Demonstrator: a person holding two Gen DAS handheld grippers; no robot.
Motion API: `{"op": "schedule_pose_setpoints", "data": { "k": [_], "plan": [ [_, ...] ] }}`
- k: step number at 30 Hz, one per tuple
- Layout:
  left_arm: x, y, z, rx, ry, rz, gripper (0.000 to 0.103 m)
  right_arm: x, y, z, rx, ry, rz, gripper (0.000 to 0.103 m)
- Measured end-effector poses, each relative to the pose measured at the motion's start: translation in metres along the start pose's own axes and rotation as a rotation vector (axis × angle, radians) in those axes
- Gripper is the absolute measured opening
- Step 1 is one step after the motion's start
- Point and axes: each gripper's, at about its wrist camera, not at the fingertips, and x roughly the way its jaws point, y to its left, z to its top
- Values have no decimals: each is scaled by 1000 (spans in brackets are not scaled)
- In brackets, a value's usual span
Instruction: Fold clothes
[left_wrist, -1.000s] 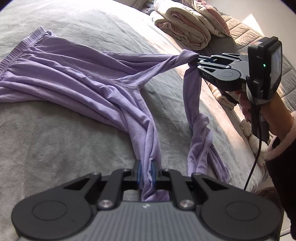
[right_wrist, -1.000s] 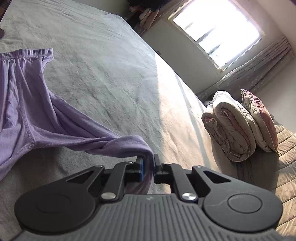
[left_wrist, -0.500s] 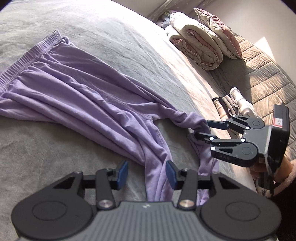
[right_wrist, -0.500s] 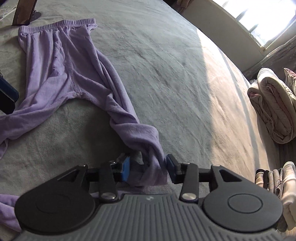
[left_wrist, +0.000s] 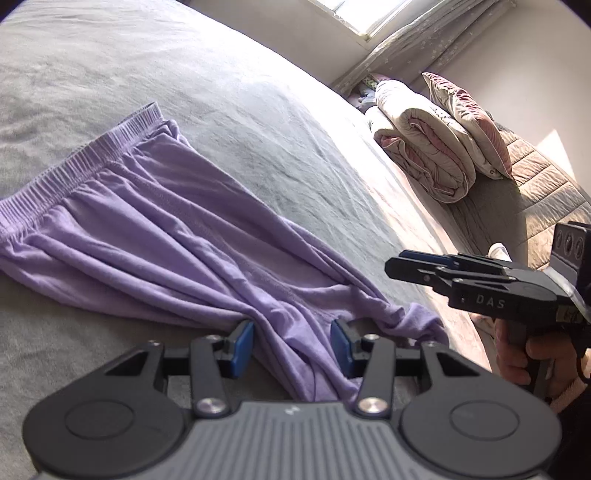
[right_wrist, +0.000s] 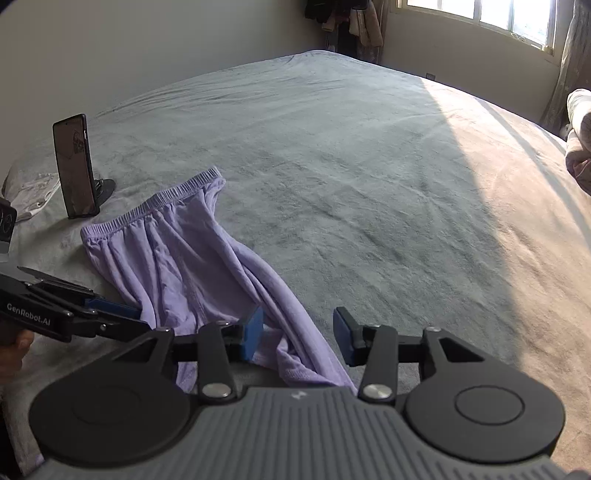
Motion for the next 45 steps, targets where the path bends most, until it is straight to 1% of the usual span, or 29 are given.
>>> {"op": "schedule_pose_setpoints", "data": {
  "k": [3,7,10,11,13,14,15,16,17,19,21,22,24,25,28,30,32,35,37,38,39,40,42,44,45],
  "plan": [
    [2,2,4,-24,-42,14,46,29,-11,8,65,-19,66,31],
    [2,1,10,-2,-85,47,46,57,-27,9,187,-43,162,31],
    [-2,-2,15,31,-95,77,46,72,-29,4,217,-63,219,31],
    [-4,-3,17,45,-100,88,46,74,-28,-1,212,-83,234,31],
    [-10,-5,21,81,-118,115,48,80,-28,-14,211,-131,277,27],
    [-11,-4,24,101,-136,149,48,83,-29,-20,211,-142,301,26],
    [-11,-3,27,124,-158,194,50,84,-29,-20,190,-137,301,21],
    [-11,-2,30,146,-181,239,51,82,-30,-19,192,-136,308,15],
    [-7,2,37,155,-194,293,52,80,-32,-17,198,-136,318,6],
    [5,11,55,136,-185,382,53,75,-35,-15,211,-137,338,5],
    [16,19,74,124,-183,452,52,74,-34,-14,204,-134,319,5],
    [20,22,84,128,-189,475,52,73,-34,-14,201,-133,310,5],
    [30,29,104,133,-197,520,53,71,-38,-13,229,-148,320,5],
    [35,33,113,127,-193,530,53,68,-41,-13,242,-163,324,5],
    [51,47,136,96,-170,539,52,62,-50,-10,268,-201,300,5],
    [59,55,147,75,-148,498,52,62,-57,-11,289,-210,269,5],
    [63,59,151,64,-142,478,52,64,-60,-12,309,-207,241,5],
    [68,63,155,55,-143,459,52,69,-61,-14,296,-192,150,4],
    [69,62,153,64,-155,449,50,73,-59,-15,273,-181,79,1],
    [71,61,151,74,-159,443,46,72,-59,-15,272,-185,73,1],
    [72,59,149,90,-162,437,41,71,-59,-16,274,-191,73,1],
    [74,58,146,103,-163,432,27,70,-59,-16,276,-197,72,1],
    [76,56,143,117,-185,450,11,67,-61,-15,276,-200,84,1],
    [74,55,144,120,-217,468,5,61,-65,-14,277,-199,92,1],
    [72,56,143,119,-236,468,1,56,-66,-12,256,-199,84,4]
  ]
}}
